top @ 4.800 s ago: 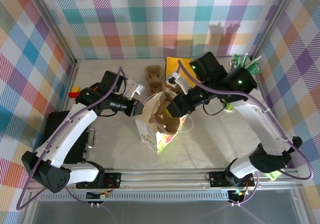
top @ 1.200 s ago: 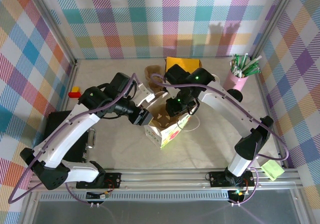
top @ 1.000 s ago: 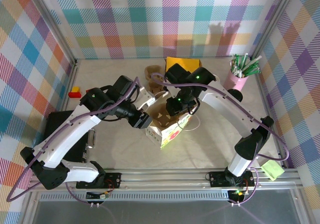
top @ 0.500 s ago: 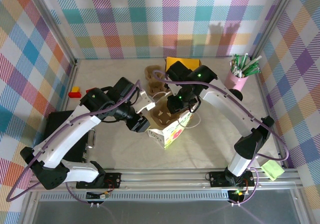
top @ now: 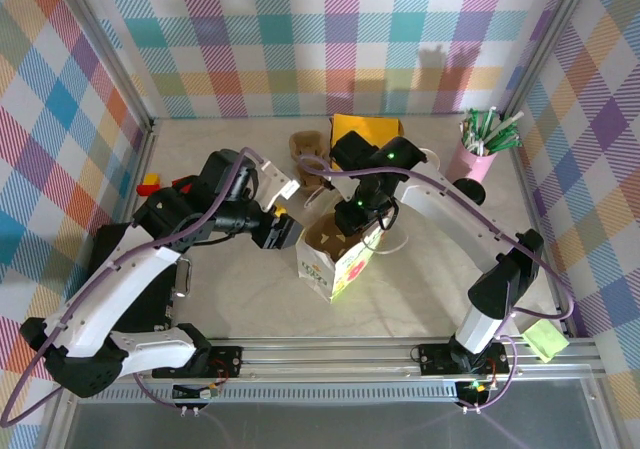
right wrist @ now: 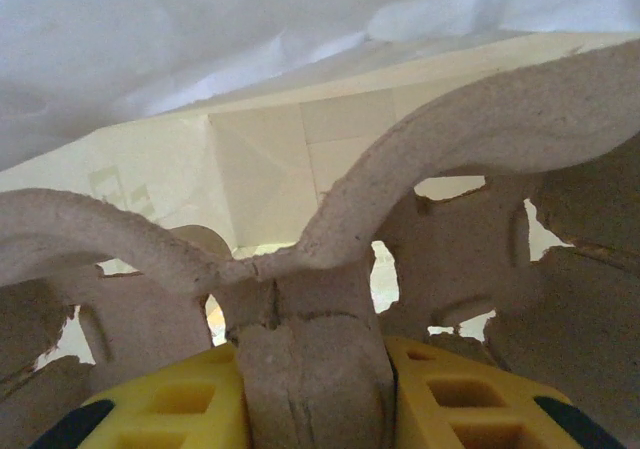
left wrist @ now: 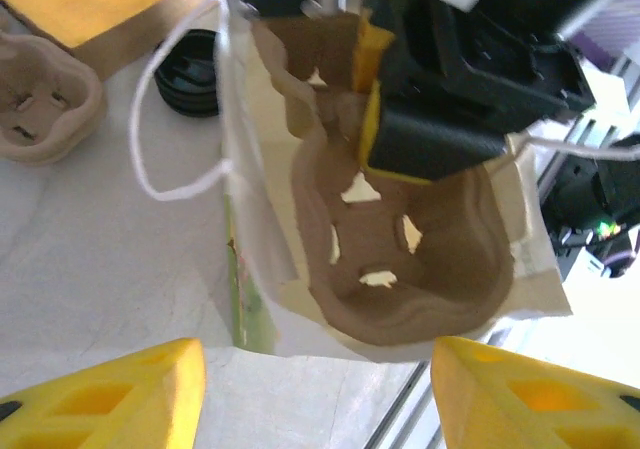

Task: Pack the takeout coffee

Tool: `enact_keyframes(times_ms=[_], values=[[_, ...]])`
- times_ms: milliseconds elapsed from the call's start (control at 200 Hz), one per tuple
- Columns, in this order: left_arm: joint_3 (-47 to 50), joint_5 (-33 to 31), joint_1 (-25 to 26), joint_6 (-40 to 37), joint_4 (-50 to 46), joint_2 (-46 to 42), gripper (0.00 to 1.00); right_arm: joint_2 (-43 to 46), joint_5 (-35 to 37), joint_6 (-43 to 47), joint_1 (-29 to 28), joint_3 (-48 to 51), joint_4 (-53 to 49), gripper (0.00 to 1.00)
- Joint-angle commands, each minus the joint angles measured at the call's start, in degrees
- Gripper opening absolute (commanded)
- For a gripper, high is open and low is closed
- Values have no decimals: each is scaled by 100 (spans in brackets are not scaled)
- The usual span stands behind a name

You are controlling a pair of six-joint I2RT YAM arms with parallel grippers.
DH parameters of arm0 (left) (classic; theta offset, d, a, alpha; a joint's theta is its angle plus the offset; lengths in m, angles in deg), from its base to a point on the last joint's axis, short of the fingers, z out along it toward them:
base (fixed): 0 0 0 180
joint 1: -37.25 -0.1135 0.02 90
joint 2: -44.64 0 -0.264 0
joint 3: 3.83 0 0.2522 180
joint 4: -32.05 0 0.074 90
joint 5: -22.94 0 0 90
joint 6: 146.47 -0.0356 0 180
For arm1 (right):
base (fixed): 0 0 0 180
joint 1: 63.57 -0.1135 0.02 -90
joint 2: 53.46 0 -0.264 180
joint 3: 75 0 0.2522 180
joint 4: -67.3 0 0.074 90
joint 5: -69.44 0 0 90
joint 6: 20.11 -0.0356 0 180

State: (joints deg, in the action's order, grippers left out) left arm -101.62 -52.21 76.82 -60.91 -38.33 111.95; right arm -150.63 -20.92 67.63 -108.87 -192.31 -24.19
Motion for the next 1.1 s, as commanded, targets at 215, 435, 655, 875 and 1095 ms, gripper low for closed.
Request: enact_keyframes(times_ms=[215,435,655,875,1095], values=[[396,350,-336,269,493,-208,61,-257,-30,510,-58,50,74,34],[596,369,-378,268,594,-213,61,-321,-95,699,-58,89,112,35],[801,420,-381,357,809,-152,61,-261,-135,734,-67,-31,168,36],[1058,698,-380,500,1162,-122,61,-437,-271,1012,-67,-156,255,37],[1178,701,-380,565,1283,-116,59,-588,-200,1199,-91,21,364,38]])
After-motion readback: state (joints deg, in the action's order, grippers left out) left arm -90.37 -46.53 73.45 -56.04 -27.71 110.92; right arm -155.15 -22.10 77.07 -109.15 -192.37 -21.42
